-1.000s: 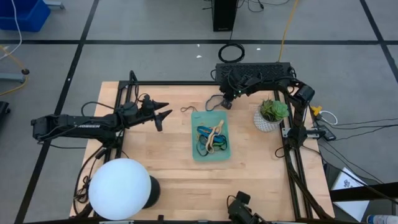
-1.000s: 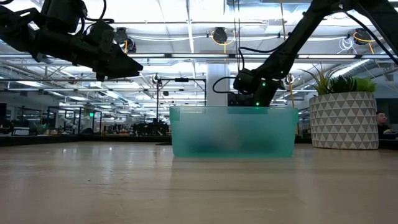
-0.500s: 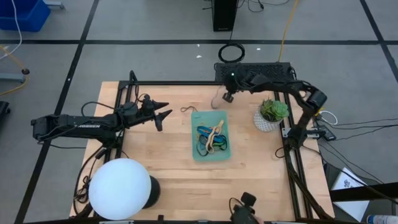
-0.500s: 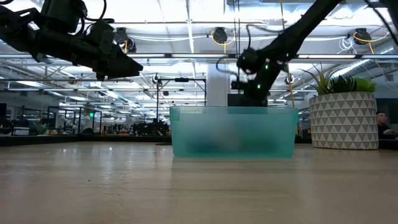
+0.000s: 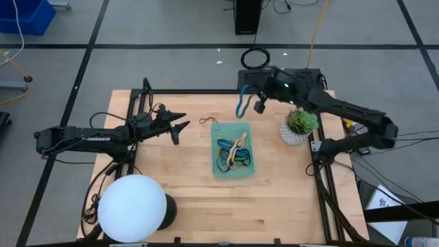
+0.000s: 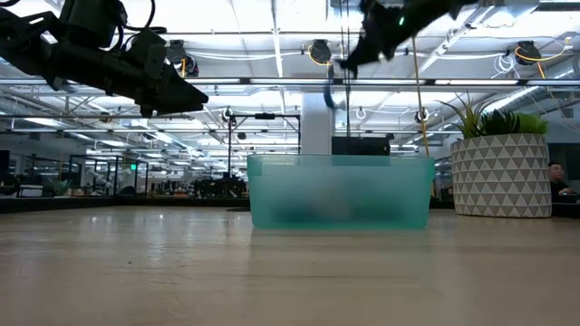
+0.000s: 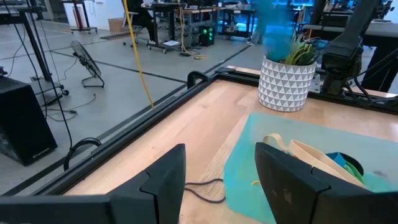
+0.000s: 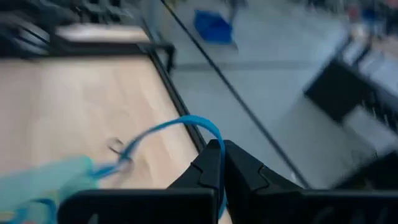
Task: Pick and place rubber bands into bin
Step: Put the blue rubber band into the green bin
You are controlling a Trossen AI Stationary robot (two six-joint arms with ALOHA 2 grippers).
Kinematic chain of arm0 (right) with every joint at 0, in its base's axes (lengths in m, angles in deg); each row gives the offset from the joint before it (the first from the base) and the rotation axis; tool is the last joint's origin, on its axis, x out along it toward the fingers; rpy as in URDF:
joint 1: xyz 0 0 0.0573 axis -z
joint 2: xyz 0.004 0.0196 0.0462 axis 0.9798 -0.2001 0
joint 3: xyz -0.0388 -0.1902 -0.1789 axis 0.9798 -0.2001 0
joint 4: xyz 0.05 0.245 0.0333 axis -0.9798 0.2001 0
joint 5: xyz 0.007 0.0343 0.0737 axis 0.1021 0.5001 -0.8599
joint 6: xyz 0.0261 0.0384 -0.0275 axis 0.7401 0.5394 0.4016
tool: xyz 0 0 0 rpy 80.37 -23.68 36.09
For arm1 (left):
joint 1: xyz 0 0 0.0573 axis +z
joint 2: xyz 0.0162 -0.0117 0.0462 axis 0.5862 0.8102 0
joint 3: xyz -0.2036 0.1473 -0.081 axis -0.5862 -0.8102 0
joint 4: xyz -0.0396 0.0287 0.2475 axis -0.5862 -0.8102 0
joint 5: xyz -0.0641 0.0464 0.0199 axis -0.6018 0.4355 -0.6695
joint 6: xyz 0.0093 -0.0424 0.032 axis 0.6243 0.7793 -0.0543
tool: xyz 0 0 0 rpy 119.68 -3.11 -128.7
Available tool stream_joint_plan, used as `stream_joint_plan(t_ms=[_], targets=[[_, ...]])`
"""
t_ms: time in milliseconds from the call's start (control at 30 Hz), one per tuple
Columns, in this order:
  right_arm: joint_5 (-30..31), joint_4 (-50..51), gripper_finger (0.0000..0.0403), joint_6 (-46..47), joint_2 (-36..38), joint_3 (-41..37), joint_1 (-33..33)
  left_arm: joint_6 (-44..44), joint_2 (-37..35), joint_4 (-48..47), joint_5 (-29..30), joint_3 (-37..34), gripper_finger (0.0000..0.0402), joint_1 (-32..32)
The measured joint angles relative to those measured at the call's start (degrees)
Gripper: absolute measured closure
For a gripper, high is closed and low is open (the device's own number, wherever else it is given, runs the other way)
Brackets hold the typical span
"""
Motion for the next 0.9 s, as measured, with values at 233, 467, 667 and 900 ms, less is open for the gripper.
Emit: stream_joint_plan(t_ms=[233,467,667,900], targets=[[-0.04,-0.57,0.0402,0.04,9.10,0.05,-9.84,0.00,-0.01,0.00,-0.01,0.00,0.0201,0.02],[-0.04,-2.05,0.0402,0.73,10.16,0.05,-16.67,0.06,-0.01,0.00,-0.01,0.00,0.0201,0.00],[-0.04,-2.43,0.0403,0.90,5.39,0.07,-19.81,0.11,-0.01,0.00,-0.01,0.00,0.0201,0.01],[-0.04,2.92,0.0403,0.94,-3.16,0.07,-22.28,0.13,-0.01,-0.02,-0.01,0.00,0.0201,0.02]])
